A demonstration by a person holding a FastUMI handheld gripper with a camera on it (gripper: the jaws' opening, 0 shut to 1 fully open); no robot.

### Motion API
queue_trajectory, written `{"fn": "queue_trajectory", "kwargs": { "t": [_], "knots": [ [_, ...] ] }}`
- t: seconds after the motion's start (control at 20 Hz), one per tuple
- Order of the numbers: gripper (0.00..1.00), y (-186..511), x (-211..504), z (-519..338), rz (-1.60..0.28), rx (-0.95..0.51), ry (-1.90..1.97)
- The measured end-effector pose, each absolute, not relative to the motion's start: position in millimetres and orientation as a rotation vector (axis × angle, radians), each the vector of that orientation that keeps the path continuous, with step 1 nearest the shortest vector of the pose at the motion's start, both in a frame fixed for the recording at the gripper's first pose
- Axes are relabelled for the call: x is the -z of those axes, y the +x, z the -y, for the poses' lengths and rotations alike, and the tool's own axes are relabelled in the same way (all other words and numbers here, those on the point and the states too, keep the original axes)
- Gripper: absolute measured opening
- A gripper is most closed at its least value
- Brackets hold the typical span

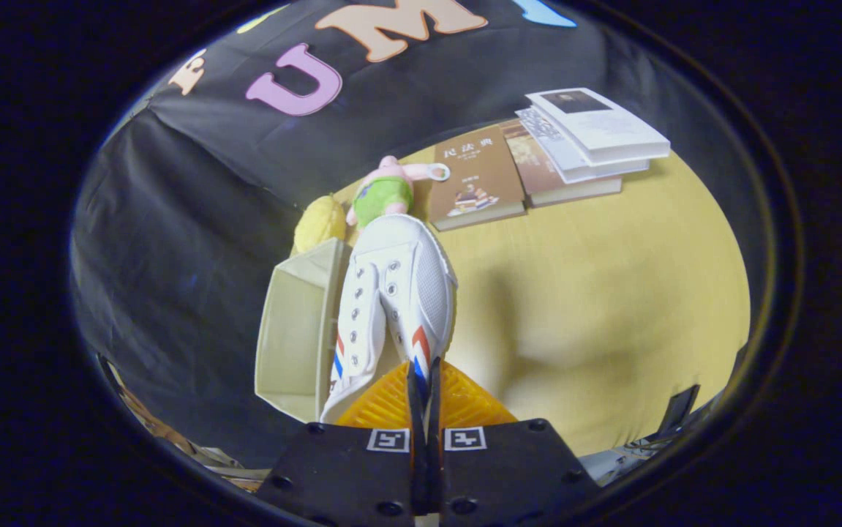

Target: Open the storage box then place both shoes into the box .Put the left shoe in first, then the right shoe, with the right side of both shoes facing outward in a uniform manner.

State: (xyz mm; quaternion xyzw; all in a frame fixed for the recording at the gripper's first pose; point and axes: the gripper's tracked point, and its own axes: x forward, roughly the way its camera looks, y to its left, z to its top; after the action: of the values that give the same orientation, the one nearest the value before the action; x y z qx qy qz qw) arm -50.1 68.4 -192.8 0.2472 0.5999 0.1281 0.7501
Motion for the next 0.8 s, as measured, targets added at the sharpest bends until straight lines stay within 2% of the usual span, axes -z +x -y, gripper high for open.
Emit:
{"fn": "queue_trajectory", "kwargs": {
  "t": [0.35, 0.8],
  "knots": [
    [0.03, -37.4, 160.2, -149.5, -1.275, -0.371, 0.552],
    [0.04, -39.3, 190.1, -229.6, -1.344, -0.41, 0.525]
  ]
}}
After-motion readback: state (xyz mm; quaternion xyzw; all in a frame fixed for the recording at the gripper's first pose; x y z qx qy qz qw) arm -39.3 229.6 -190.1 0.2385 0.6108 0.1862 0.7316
